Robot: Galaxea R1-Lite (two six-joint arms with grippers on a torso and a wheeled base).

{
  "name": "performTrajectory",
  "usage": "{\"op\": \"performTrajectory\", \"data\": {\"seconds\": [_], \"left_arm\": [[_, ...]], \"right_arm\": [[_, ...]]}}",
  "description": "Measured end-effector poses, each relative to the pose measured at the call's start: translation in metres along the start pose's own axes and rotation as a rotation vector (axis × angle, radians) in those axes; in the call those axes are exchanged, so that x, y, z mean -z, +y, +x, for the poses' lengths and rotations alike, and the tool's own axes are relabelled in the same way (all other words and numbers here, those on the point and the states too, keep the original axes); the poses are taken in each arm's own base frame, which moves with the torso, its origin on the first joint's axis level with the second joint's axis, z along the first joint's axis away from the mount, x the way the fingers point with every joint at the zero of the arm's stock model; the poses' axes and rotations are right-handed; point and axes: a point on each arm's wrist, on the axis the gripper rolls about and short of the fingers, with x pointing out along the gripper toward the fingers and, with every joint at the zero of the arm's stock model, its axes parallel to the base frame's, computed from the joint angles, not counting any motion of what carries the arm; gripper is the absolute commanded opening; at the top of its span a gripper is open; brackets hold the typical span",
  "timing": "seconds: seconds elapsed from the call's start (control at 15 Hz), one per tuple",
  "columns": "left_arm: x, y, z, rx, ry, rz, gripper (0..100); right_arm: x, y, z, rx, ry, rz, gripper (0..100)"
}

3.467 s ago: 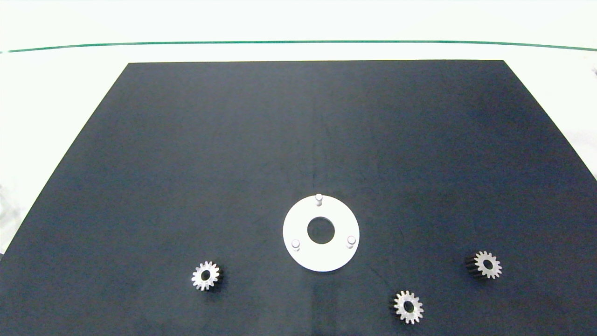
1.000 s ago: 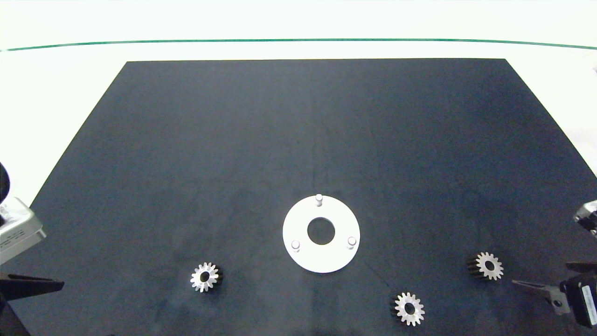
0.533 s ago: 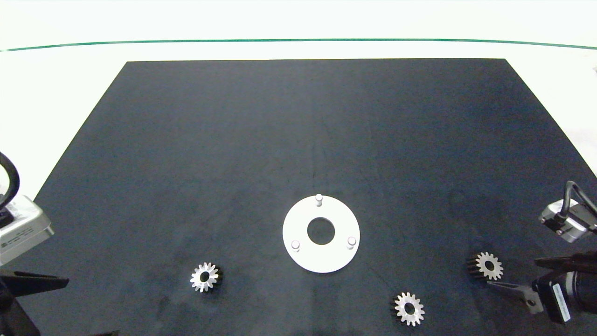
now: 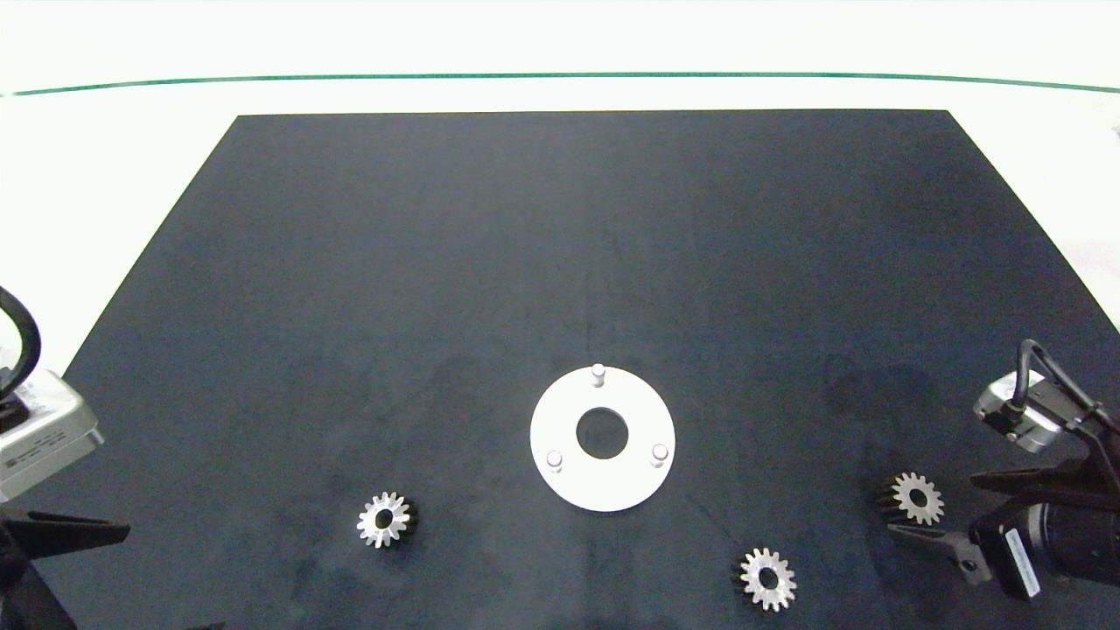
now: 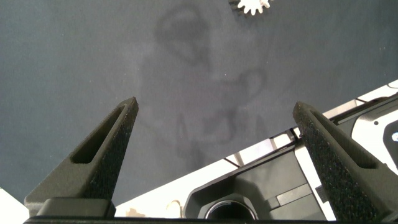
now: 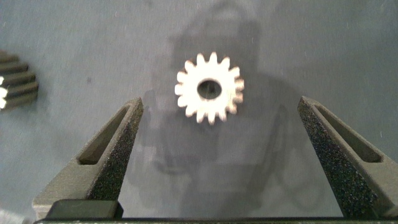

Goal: Install three planetary gears onto the carrier pins

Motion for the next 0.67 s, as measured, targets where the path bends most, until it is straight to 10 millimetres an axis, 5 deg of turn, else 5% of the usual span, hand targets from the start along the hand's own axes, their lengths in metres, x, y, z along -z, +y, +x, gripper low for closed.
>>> {"op": "performTrajectory", "data": {"seconds": [0.67], "left_arm": [[0.000, 0.000, -0.001, 0.000, -0.003, 0.002, 100]], "right_arm": [[-0.005, -0.001, 0.020, 0.001, 0.009, -0.007, 93]]}}
